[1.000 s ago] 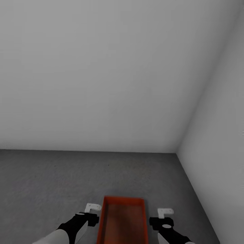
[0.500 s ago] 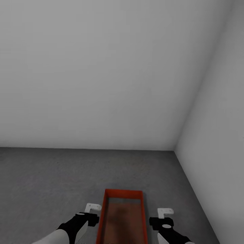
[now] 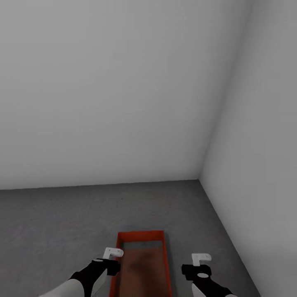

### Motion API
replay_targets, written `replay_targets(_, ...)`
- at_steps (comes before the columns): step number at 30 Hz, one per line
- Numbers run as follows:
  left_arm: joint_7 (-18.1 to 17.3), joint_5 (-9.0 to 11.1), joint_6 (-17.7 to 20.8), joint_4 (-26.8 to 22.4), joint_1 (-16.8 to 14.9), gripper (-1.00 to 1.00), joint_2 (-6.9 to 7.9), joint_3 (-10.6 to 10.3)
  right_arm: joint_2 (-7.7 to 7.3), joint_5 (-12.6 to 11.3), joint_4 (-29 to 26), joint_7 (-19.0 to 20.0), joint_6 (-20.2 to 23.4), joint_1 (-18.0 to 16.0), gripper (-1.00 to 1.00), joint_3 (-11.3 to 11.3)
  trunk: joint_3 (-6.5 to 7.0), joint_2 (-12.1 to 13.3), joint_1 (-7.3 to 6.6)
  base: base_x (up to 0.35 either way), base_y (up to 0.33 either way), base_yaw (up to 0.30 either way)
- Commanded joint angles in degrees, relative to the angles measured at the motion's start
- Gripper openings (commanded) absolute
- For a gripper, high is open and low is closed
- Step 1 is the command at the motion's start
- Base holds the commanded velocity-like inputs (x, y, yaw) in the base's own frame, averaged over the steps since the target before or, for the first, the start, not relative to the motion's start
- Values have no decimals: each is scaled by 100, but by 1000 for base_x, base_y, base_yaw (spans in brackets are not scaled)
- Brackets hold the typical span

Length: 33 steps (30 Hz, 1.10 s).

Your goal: Move the two storage containers from the living room to the garage. In the garage, place one container on the floor and stack the other container on top of it (either order is fine).

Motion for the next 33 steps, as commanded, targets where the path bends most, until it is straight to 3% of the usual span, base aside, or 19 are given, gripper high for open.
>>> replay_targets(1, 12, -58, 36, -14, 1, 100, 0, 6, 0, -60, 4, -21, -25, -6, 100, 46, -5, -4, 0, 0, 0, -282)
replay_targets(19, 12, -54, 36, 54, 1, 100, 14, 6, -8, -62, 68, -15, -20, -6, 100, 34, -5, -4, 0, 0, 0, -283)
replay_targets(26, 20, -14, 26, 455, 1, 100, 53, 13, 24, -73, 129, -13, -17, 37, 100, 38, -5, -4, 0, 0, 0, -283)
replay_targets(33, 21, 74, -544, 859, 19, 100, 167, 19, 68, -78, 251, -2, -14, 16, 100, 45, -5, -4, 0, 0, 0, -283)
